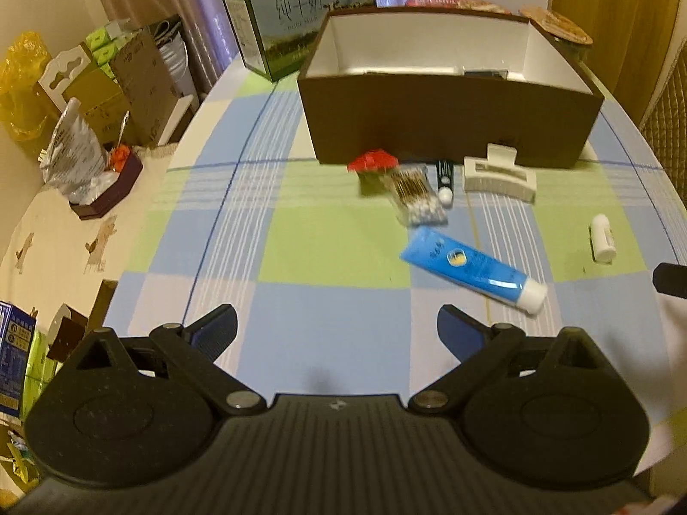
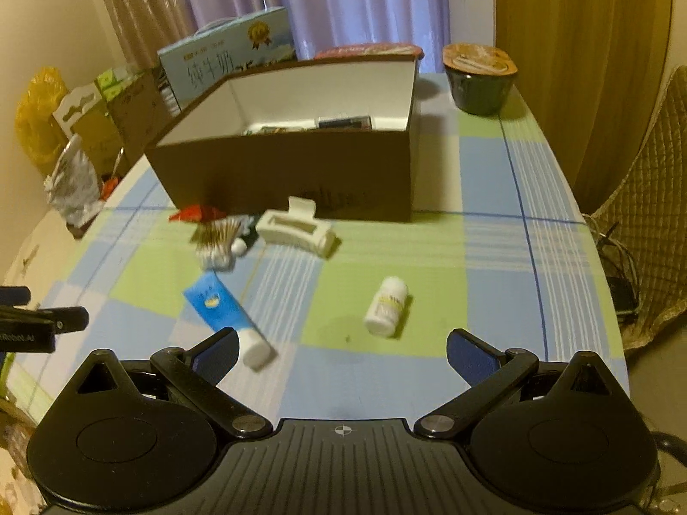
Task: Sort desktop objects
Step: 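Release both items into the box and withdraw both tools toward the table, then grasp the red candy packet with the left tool while the right tool grasps the white pill bottle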
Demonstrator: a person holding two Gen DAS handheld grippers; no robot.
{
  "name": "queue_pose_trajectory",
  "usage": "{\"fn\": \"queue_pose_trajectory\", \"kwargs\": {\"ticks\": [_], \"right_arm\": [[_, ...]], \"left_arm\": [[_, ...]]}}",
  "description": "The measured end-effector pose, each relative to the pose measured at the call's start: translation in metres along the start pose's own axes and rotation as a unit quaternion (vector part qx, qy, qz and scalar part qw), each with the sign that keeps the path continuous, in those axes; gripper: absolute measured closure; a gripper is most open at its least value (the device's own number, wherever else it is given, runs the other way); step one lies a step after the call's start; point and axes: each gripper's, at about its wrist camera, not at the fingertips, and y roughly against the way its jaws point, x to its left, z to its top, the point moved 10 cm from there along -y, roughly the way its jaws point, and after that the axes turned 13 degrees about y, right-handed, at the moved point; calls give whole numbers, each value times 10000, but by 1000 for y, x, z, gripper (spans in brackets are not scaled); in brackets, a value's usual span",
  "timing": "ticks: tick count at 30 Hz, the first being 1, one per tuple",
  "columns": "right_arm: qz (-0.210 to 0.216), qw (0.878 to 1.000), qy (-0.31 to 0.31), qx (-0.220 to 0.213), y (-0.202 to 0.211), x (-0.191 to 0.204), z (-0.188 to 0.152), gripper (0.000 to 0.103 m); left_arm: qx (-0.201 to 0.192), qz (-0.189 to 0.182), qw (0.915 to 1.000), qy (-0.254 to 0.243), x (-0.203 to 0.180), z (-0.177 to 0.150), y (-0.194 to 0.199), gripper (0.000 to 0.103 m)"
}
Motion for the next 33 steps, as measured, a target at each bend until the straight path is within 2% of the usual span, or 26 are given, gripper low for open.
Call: {"fn": "queue_pose_trajectory", "kwargs": {"ticks": [9, 19, 24, 33], "right_arm": [[-206, 9997, 39, 130, -7, 7, -17, 2], [-293, 9994, -118, 147, -28, 8, -6, 7], [-217, 9992, -261, 189, -45, 6, 0, 17], [-438, 9977, -495, 134, -76, -12, 8, 37]], "left_arm": [[172, -142, 9995, -220, -9, 1, -12, 5], [235, -450, 9983, -282, -7, 19, -34, 5], [264, -546, 9978, -282, 0, 28, -46, 5], [328, -618, 9972, -281, 6, 49, -75, 6]]}}
